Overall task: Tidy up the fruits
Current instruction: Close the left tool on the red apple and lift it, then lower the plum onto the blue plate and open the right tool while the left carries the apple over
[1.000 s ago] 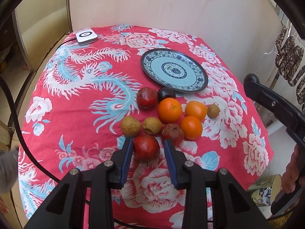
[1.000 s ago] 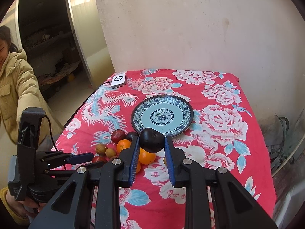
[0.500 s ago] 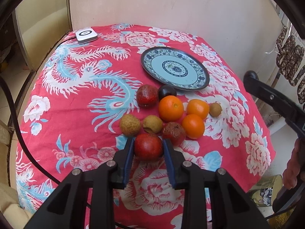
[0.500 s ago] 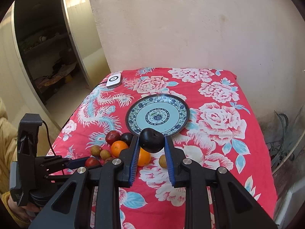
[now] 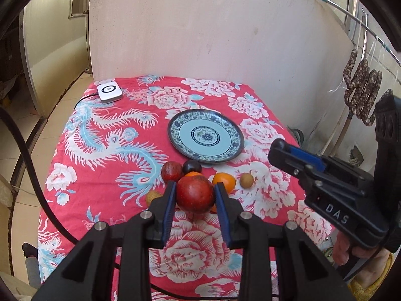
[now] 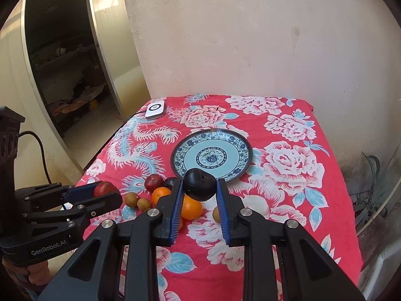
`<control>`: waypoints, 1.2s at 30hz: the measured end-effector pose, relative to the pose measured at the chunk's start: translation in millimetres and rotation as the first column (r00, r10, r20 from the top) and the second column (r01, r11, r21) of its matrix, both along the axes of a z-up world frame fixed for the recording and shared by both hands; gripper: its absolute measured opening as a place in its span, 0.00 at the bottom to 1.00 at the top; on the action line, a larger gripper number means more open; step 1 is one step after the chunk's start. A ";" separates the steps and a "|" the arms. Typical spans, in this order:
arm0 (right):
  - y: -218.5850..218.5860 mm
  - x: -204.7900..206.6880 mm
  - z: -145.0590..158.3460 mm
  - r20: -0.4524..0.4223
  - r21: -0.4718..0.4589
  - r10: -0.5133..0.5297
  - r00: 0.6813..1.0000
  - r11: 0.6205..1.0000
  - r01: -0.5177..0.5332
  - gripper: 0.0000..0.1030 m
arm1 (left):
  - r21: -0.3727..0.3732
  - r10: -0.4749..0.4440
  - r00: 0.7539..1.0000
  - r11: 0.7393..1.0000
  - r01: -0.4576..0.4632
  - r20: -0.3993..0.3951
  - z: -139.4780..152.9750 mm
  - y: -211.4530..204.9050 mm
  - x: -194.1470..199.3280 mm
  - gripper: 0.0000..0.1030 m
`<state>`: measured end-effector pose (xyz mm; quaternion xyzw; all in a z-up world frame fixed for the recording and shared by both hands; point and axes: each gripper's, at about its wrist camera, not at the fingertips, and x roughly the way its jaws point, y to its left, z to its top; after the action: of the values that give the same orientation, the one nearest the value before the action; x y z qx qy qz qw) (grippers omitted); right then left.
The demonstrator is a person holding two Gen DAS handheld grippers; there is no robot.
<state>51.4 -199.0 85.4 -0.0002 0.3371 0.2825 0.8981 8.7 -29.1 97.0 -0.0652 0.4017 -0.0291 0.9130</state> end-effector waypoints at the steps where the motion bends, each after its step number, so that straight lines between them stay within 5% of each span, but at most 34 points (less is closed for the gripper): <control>1: 0.3 -0.2 1.1 0.003 0.001 0.001 1.000 1.000 -0.001 0.26 | 0.001 -0.001 1.000 1.000 0.001 0.007 3.1 -1.3 0.9 0.31; 24: 9.0 29.5 43.6 0.105 0.012 -0.016 0.994 1.000 0.014 0.26 | -0.017 -0.008 0.993 1.000 0.010 0.121 66.6 -16.3 43.5 0.31; 36: 15.7 72.5 28.0 0.052 0.003 -0.050 0.997 0.999 0.050 0.26 | -0.003 0.002 0.997 1.000 -0.002 0.083 60.3 -11.3 91.7 0.31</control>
<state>124.0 -183.4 113.3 0.0015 0.3131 0.2601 0.9134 100.5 -40.4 157.2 -0.0657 0.3632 -0.0314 0.9289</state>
